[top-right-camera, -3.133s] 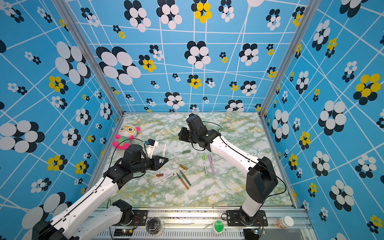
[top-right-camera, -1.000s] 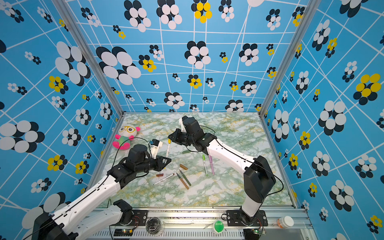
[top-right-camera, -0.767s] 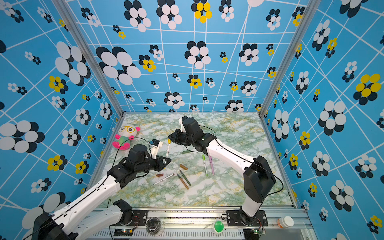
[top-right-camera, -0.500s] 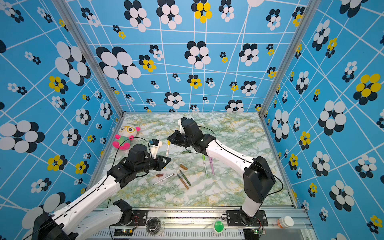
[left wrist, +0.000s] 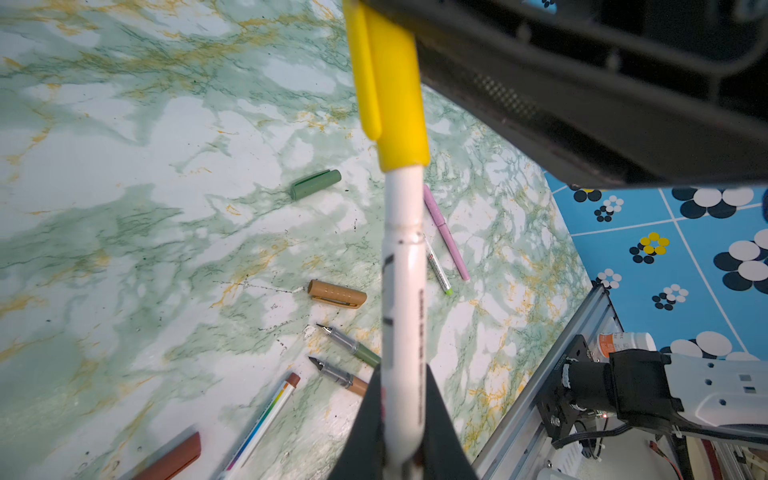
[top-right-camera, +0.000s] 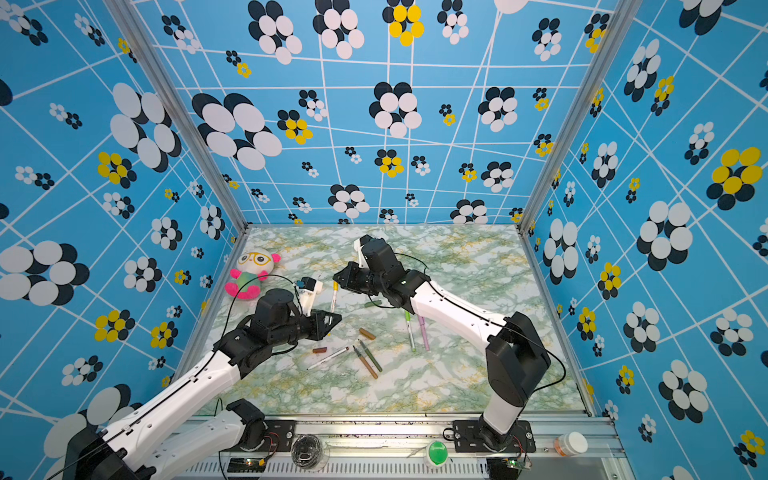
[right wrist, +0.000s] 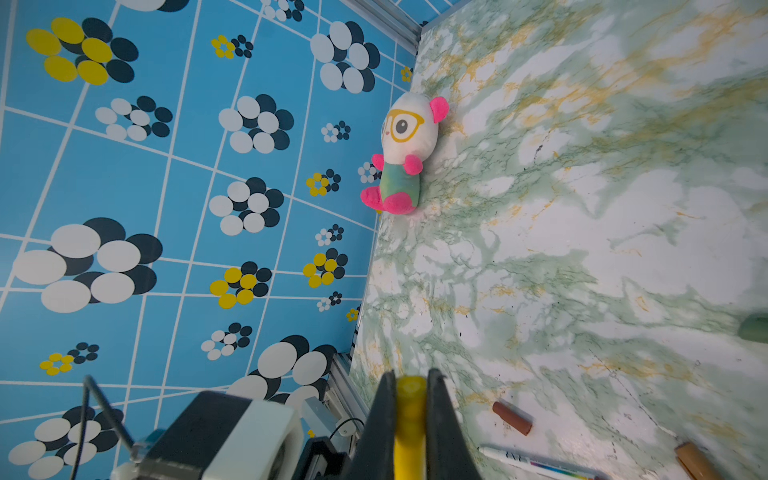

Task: Insert the pens into the pen caps
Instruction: 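Lower the yellow cap onto the white marker tip with the right gripper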

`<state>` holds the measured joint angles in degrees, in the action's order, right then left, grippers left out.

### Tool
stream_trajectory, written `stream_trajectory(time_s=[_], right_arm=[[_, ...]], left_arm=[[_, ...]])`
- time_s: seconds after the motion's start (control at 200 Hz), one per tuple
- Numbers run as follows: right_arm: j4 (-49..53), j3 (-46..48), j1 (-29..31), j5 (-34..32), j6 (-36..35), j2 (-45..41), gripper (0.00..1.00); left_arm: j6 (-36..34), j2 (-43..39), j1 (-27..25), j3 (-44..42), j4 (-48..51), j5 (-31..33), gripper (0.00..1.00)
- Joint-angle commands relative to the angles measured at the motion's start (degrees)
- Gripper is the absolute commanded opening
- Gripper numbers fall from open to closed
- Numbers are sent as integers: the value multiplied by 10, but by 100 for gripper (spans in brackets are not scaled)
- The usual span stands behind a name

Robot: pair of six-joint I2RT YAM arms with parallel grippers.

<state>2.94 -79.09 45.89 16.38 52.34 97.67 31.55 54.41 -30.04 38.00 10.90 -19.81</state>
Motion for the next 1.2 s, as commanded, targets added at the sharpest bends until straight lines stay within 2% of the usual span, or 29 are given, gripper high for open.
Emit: stream_trajectory(time_s=[0.0,0.21,0.515,0.805,1.019,1.194], right_arm=[[18,20,22,17,-2,11,0],[11,38,33,38,-6,20,0],[42,40,47,72,-36,40,0],[43,57,55,99,-50,54,0],[20,72,61,100,-39,49,0],[22,60,48,92,-34,36,0]], left_arm=[[4,-14,0,20,-76,23,0],[-15,-1,0,55,-78,23,0],[-79,49,6,135,-66,5,0],[-96,88,57,203,-83,-48,0],[-98,105,68,214,-92,-53,0],[-89,99,68,189,-94,-60,0]])
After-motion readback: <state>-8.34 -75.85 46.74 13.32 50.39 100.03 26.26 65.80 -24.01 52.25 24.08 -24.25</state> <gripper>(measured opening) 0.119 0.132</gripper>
